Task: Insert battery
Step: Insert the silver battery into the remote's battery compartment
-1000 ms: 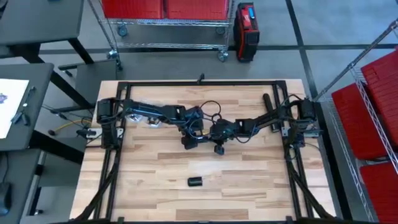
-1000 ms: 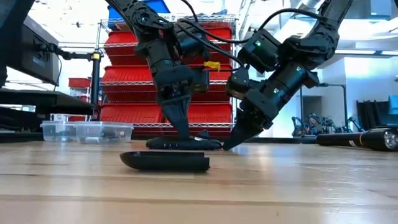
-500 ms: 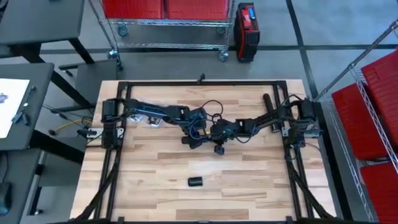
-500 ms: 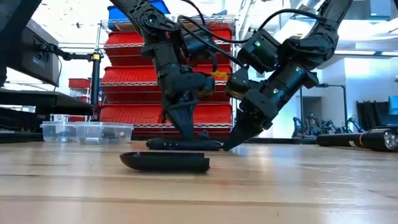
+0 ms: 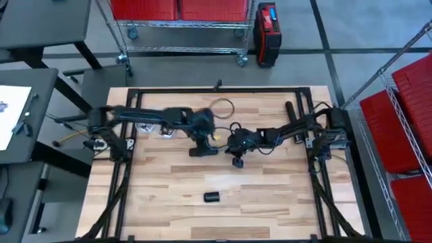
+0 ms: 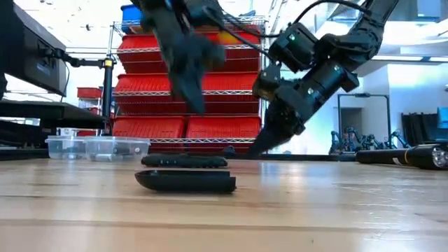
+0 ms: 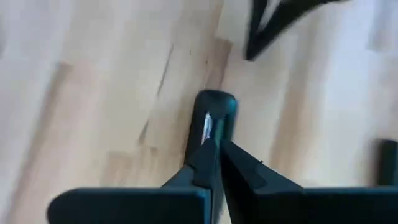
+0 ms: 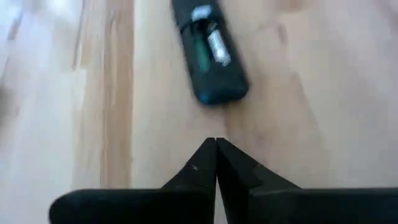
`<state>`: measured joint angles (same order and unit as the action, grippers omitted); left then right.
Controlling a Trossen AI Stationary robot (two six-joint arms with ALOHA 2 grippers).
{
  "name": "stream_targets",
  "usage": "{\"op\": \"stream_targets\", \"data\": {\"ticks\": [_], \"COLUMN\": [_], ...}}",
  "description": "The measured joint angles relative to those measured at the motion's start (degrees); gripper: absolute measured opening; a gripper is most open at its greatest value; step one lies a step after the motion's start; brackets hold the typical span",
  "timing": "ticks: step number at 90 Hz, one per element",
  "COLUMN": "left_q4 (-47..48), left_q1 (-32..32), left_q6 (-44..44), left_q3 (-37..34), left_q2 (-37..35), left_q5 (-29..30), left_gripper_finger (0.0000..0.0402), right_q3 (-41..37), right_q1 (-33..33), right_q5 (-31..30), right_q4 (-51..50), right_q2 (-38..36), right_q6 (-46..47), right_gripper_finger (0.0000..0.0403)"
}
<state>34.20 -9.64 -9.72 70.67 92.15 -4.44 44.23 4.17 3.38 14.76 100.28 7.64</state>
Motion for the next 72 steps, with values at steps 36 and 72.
{"op": "stream_targets", "data": {"ticks": [36,72], "left_q4": [24.54,25.72], "left_q1": [-14.23,-39.66], "left_q6": [-3.61,2.39], "left_q3": [0.01,-9.41], "left_q2": [-13.84,-12.16], "left_q5": [9.21,11.66], "left_gripper_finger": [0.0053,0.0167], "right_q3": [0.02,0.07], "right_q1": [6.24,16.03], "right_q5": [-0.42,-0.49], "right_q4": [-3.79,-8.83], "right_q2": [-11.37,-16.58], "right_q6": [4.78,13.86], "right_gripper_finger": [0.0000,0.0000]}}
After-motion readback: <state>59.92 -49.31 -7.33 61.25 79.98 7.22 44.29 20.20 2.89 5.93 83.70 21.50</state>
